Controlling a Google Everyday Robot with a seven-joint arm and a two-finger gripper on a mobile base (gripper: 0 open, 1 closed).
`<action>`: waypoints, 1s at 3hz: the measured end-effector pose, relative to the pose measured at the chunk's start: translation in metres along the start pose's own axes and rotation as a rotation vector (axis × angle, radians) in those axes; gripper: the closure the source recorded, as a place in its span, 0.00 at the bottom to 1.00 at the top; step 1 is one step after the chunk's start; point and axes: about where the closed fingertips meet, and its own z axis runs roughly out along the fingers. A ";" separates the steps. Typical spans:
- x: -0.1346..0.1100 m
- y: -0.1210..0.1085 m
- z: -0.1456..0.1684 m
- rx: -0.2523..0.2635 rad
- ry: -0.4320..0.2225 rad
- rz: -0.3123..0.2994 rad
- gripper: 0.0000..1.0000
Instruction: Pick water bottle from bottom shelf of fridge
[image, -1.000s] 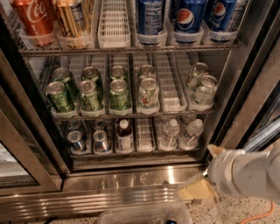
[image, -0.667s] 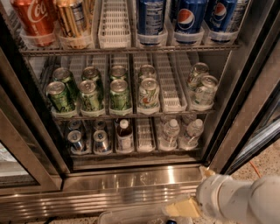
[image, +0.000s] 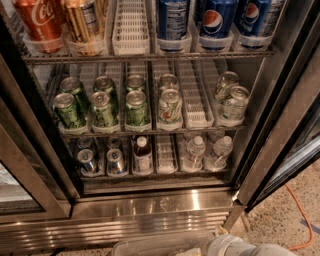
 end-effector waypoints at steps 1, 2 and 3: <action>0.003 -0.005 0.022 0.066 -0.019 0.050 0.00; -0.010 -0.027 0.021 0.155 -0.067 0.049 0.00; -0.011 -0.027 0.021 0.156 -0.068 0.049 0.00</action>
Offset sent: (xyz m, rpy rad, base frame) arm 0.0099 0.0048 -0.0176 -0.0073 -0.0112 -0.0713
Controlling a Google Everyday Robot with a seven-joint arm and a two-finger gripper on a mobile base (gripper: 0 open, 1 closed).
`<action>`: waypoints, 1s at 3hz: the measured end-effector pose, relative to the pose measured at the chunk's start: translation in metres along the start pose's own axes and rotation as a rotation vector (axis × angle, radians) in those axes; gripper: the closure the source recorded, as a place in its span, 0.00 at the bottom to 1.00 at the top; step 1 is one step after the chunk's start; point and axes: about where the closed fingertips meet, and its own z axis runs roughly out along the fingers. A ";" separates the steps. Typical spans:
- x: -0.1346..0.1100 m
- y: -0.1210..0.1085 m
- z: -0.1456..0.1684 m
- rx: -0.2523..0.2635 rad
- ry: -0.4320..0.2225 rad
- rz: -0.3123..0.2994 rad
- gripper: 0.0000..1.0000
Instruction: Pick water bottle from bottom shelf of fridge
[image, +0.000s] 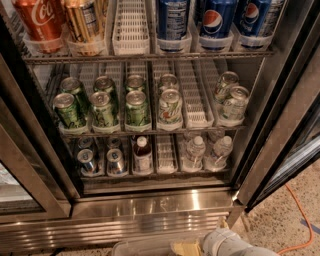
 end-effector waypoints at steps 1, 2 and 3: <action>-0.003 0.006 0.018 -0.023 -0.026 -0.006 0.00; -0.013 0.002 0.044 -0.007 -0.110 0.040 0.00; -0.024 0.002 0.056 0.036 -0.245 0.062 0.00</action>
Offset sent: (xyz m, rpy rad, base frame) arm 0.0832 0.0034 -0.0343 0.1142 -0.2543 -0.1928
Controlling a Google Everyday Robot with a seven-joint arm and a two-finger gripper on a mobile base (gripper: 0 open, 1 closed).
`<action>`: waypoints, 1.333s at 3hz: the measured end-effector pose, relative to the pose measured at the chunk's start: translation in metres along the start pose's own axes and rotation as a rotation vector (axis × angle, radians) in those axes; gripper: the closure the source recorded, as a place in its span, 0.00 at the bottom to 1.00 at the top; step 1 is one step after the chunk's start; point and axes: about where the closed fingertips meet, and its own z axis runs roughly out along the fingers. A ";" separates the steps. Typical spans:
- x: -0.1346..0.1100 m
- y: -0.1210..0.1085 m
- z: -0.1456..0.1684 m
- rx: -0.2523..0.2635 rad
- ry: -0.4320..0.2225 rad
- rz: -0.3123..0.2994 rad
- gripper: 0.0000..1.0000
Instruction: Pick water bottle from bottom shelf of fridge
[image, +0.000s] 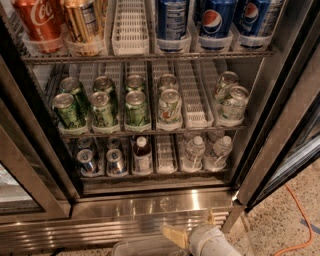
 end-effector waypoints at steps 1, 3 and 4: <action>-0.005 0.017 0.000 0.030 -0.147 -0.013 0.00; -0.039 -0.006 -0.012 0.245 -0.400 -0.053 0.00; -0.060 -0.062 -0.027 0.457 -0.497 -0.027 0.00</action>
Offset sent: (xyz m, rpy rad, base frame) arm 0.0163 -0.0720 0.0953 -0.1213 -0.6950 -0.5131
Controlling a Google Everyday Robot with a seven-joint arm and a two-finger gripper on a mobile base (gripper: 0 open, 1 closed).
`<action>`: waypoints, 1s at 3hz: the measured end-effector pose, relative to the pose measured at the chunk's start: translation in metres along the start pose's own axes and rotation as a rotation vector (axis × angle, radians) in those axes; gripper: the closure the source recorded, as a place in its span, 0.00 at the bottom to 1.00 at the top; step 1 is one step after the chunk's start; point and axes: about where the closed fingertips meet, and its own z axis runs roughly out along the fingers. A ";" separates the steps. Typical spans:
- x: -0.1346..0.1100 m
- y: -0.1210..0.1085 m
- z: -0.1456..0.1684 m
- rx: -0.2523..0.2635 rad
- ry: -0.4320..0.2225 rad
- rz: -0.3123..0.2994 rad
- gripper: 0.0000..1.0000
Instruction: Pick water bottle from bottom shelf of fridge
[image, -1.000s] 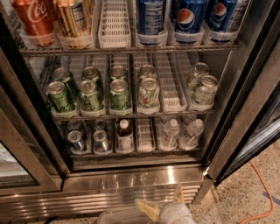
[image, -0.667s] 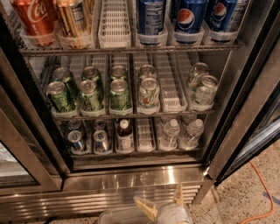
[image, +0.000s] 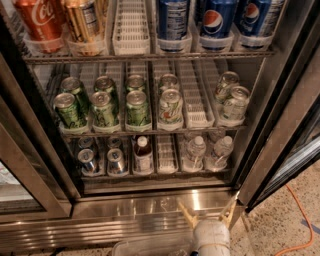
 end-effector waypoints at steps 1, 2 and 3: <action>-0.015 -0.049 0.013 0.174 -0.031 -0.011 0.00; -0.012 -0.047 0.011 0.161 -0.036 -0.004 0.00; -0.011 -0.037 0.018 0.140 -0.065 0.050 0.00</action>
Offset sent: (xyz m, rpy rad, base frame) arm 0.0096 -0.0394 0.0153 -0.0194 -0.0386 -0.1380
